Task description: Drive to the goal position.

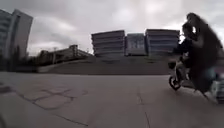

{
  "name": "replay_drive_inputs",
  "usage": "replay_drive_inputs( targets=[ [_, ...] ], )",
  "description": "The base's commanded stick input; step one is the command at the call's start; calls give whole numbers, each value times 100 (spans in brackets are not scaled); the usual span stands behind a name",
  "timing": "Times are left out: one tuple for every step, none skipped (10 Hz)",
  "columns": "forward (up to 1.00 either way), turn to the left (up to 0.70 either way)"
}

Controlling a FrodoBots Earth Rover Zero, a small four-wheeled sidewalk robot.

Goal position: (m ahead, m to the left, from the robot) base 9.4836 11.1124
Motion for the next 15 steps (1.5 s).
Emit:
replay_drive_inputs(
  targets=[
    [100, 0],
    [100, 16],
    [100, 24],
    [100, 26],
    [100, 37],
    [100, 37],
    [100, 36],
    [100, 36],
    [100, 37],
    [100, 38],
    [100, 29],
    [100, 17],
    [100, 7],
    [100, 0],
    [100, 8]
  ],
)
